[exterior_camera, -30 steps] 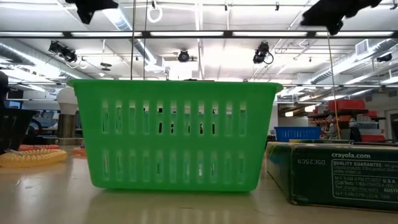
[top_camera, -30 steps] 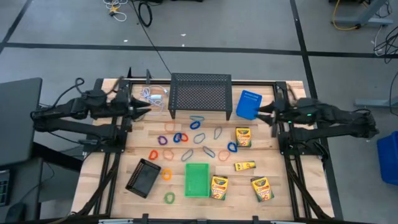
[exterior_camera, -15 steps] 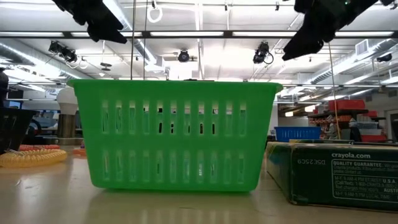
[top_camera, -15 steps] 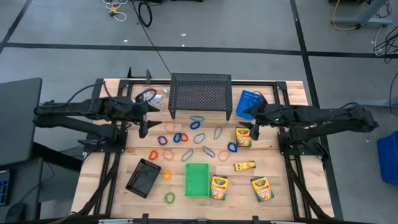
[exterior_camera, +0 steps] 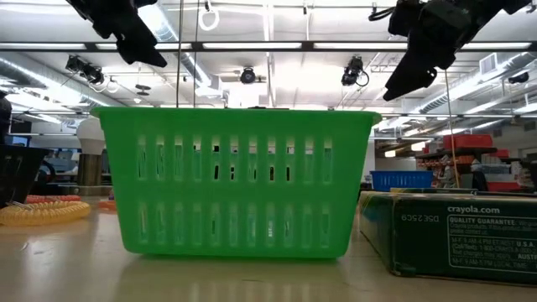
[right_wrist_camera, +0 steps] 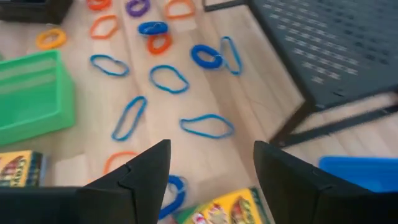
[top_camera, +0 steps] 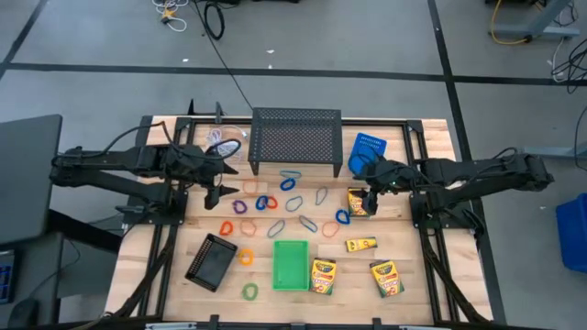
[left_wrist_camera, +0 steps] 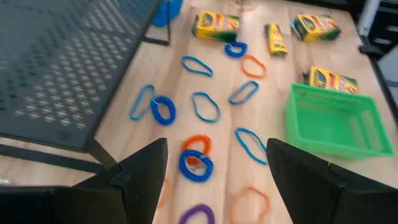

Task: Pick & Place Office Desk Supplies
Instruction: Put the crayon box into the green bin

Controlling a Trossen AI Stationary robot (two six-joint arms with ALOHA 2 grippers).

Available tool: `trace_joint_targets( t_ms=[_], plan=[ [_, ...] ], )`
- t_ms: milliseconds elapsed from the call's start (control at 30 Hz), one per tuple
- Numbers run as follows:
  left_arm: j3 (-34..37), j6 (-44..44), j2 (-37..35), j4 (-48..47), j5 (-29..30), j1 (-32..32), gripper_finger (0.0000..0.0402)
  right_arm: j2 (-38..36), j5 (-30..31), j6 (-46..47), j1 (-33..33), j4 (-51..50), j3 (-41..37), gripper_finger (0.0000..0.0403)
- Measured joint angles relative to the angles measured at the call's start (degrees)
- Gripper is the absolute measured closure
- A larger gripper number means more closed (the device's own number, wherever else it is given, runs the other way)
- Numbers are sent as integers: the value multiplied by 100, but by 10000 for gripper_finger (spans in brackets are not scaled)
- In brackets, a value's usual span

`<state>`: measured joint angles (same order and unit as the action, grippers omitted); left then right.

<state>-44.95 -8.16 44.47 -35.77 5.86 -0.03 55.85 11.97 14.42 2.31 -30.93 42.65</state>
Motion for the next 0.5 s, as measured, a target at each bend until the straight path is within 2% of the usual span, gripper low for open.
trace_joint_targets(
  t_ms=[233,500],
  plan=[
    [4,-135,157,-79,-16,-178,118,453,20,344,380,163,0,165],
    [7,-246,585,-108,535,-653,118,1005,123,348,900,501,0,165]
  ],
)
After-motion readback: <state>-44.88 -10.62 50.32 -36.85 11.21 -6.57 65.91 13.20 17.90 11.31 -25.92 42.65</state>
